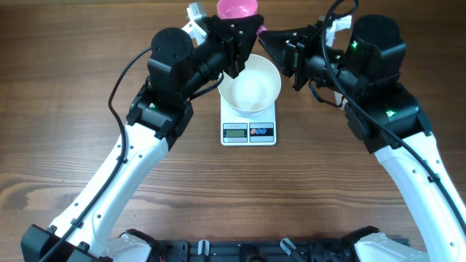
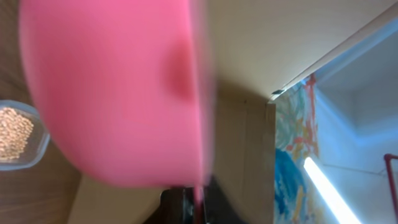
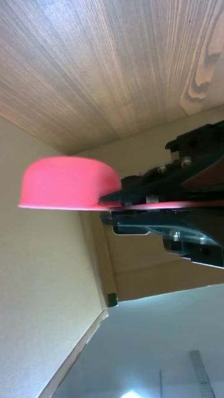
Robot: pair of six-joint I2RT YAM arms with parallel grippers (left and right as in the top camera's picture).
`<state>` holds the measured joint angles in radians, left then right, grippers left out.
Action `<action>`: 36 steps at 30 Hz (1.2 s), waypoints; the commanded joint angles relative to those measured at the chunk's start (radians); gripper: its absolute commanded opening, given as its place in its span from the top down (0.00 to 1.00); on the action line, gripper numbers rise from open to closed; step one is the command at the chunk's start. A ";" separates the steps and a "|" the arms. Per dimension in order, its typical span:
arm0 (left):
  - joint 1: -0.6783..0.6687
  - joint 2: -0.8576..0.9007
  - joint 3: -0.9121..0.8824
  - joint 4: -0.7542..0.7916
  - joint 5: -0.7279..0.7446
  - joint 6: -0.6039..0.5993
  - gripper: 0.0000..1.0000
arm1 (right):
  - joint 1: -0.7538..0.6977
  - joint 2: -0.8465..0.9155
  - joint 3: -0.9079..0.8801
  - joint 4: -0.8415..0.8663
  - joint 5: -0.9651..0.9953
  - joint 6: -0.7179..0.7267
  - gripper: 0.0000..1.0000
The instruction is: Scoop item into bowl and weigh 150g on scale
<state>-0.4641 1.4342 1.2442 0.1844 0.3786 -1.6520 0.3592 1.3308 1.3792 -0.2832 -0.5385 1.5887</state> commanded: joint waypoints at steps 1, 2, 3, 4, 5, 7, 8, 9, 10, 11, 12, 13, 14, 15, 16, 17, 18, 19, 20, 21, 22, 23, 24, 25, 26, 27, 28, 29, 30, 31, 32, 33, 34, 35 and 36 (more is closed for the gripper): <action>-0.005 0.001 0.000 0.006 0.011 -0.002 0.34 | -0.003 0.008 0.019 0.005 -0.012 -0.058 0.96; -0.005 0.001 0.000 0.002 0.017 -0.002 0.18 | -0.003 0.008 0.020 0.006 -0.011 -0.072 0.96; -0.005 0.001 0.000 -0.017 0.021 -0.001 0.04 | -0.003 0.008 0.020 0.007 -0.008 -0.085 0.96; -0.005 0.001 0.000 -0.031 0.026 0.019 0.00 | -0.006 0.008 0.020 0.011 -0.008 -0.109 0.96; -0.005 0.001 0.000 -0.037 0.039 0.087 0.00 | -0.018 0.008 0.020 0.008 -0.002 -0.150 0.95; -0.005 0.001 0.000 -0.060 0.064 0.191 0.00 | -0.048 0.008 0.020 -0.010 -0.002 -0.216 0.96; -0.004 0.001 0.000 -0.084 0.085 0.237 0.00 | -0.074 0.008 0.020 -0.021 -0.018 -0.258 0.95; -0.004 0.001 0.000 -0.102 0.096 0.266 0.00 | -0.089 0.008 0.020 -0.021 -0.035 -0.283 0.95; -0.004 0.000 0.000 -0.124 0.107 0.296 0.00 | -0.109 0.008 0.021 -0.022 -0.060 -0.311 0.95; -0.004 0.000 0.000 -0.160 0.112 0.336 0.00 | -0.139 0.006 0.021 -0.023 -0.092 -0.347 0.96; -0.004 -0.004 0.000 -0.192 0.111 0.372 0.00 | -0.166 0.004 0.022 -0.031 -0.115 -0.374 0.95; -0.004 -0.009 0.000 -0.224 0.111 0.401 0.00 | -0.192 0.002 0.023 -0.047 -0.126 -0.397 0.95; -0.004 -0.018 0.000 -0.249 0.111 0.444 0.00 | -0.226 0.000 0.026 -0.083 -0.130 -0.430 0.95; -0.004 -0.027 0.000 -0.262 0.111 0.482 0.00 | -0.254 -0.002 0.029 -0.122 -0.129 -0.468 0.96; -0.005 -0.043 0.000 -0.272 0.111 0.529 0.00 | -0.286 -0.002 0.034 -0.171 -0.129 -0.520 0.95; -0.005 -0.058 0.000 -0.277 0.116 0.566 0.00 | -0.311 -0.002 0.037 -0.214 -0.125 -0.562 0.95; -0.005 -0.080 0.000 -0.280 0.127 0.615 0.00 | -0.335 -0.002 0.040 -0.258 -0.121 -0.602 0.95; -0.005 -0.105 0.000 -0.293 0.134 0.678 0.00 | -0.367 -0.002 0.045 -0.310 -0.121 -0.661 0.95; -0.004 -0.136 0.000 -0.332 0.134 0.745 0.00 | -0.391 -0.002 0.053 -0.350 -0.121 -0.714 0.95; -0.004 -0.159 0.000 -0.372 0.134 0.810 0.00 | -0.408 -0.003 0.064 -0.387 -0.121 -0.760 0.95; -0.005 -0.181 0.000 -0.420 0.134 0.879 0.00 | -0.422 -0.005 0.079 -0.423 -0.119 -0.812 0.95; -0.005 -0.201 0.000 -0.476 0.133 0.948 0.00 | -0.436 -0.006 0.101 -0.477 -0.105 -0.871 0.95; -0.005 -0.221 0.000 -0.563 0.133 1.042 0.01 | -0.446 -0.007 0.126 -0.538 -0.072 -0.923 0.96; -0.005 -0.234 0.000 -0.672 0.133 1.133 0.02 | -0.452 -0.009 0.156 -0.603 -0.031 -0.977 0.95; -0.005 -0.238 0.000 -0.760 0.132 1.192 0.03 | -0.452 -0.010 0.182 -0.661 0.024 -1.026 0.95; -0.005 -0.237 0.000 -0.824 0.125 1.224 0.06 | -0.452 -0.013 0.201 -0.705 0.069 -1.053 0.95; -0.005 -0.230 0.000 -0.897 0.120 1.254 0.14 | -0.452 -0.017 0.222 -0.756 0.132 -1.075 0.96; -0.005 -0.218 -0.001 -0.964 0.112 1.260 0.23 | -0.452 -0.025 0.239 -0.802 0.204 -1.093 0.95; -0.006 -0.205 -0.001 -1.002 0.106 1.260 0.39 | -0.452 -0.032 0.242 -0.820 0.249 -1.092 0.95; -0.006 -0.191 -0.002 -1.034 0.103 1.259 0.43 | -0.452 -0.042 0.242 -0.836 0.289 -1.092 0.95; -0.006 -0.172 -0.002 -1.061 0.103 1.259 0.46 | -0.452 -0.048 0.242 -0.849 0.320 -1.093 0.96; -0.006 -0.148 -0.002 -1.090 0.102 1.260 0.45 | -0.452 -0.054 0.242 -0.864 0.344 -1.093 0.96; -0.005 -0.133 -0.002 -1.104 0.102 1.259 0.45 | -0.452 -0.057 0.242 -0.874 0.353 -1.092 0.96; -0.005 -0.111 -0.002 -1.122 0.103 1.259 0.43 | -0.452 -0.059 0.242 -0.888 0.359 -1.093 0.96; -0.005 -0.082 -0.002 -1.138 0.103 1.258 0.33 | -0.452 -0.059 0.242 -0.901 0.359 -1.108 0.96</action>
<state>-0.4648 1.2835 1.2472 -0.9184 0.4908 -0.4446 -0.0887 1.2900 1.5974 -1.1629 -0.2783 0.5358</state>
